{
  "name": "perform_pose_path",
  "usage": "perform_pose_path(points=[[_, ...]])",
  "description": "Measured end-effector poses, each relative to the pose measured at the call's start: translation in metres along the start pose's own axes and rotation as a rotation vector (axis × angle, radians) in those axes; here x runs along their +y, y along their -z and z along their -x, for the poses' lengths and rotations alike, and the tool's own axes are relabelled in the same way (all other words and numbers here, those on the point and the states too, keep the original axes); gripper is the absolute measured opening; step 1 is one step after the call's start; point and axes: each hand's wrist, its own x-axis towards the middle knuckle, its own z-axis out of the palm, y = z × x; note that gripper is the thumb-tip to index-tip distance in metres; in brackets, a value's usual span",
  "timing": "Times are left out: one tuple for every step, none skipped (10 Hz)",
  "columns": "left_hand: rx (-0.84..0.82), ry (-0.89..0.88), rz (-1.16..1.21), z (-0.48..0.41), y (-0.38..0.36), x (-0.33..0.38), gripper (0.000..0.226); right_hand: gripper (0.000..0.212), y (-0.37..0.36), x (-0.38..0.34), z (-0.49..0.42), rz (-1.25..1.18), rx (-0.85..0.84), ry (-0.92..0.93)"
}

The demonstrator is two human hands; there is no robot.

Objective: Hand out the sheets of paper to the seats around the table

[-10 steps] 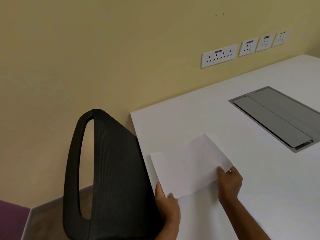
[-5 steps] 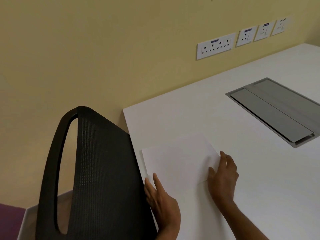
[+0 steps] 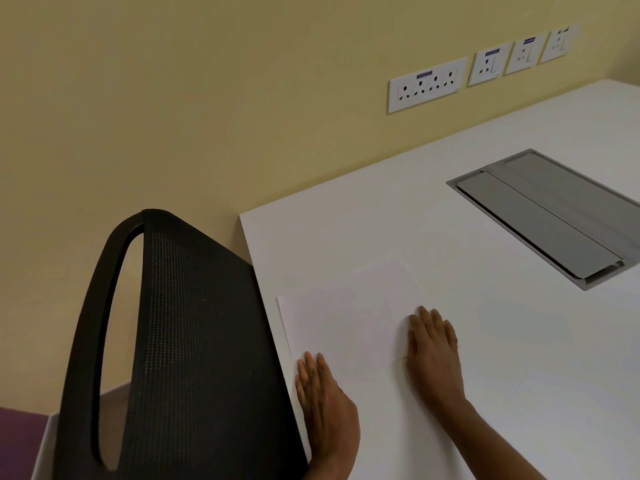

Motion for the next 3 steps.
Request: perform_pose_path(points=[[0.009, -0.064, 0.0, 0.003, 0.0, 0.0, 0.056, 0.049, -0.001, 0.004, 0.0, 0.054, -0.101, 0.008], [-0.194, -0.175, -0.156, 0.012, 0.019, 0.002, 0.069, 0.052, 0.008, 0.005, 0.001, 0.065, -0.133, 0.031], [-0.091, -0.217, -0.244, 0.012, 0.033, 0.012, 0.084, 0.055, 0.017, 0.001, 0.005, 0.032, -0.108, 0.094]])
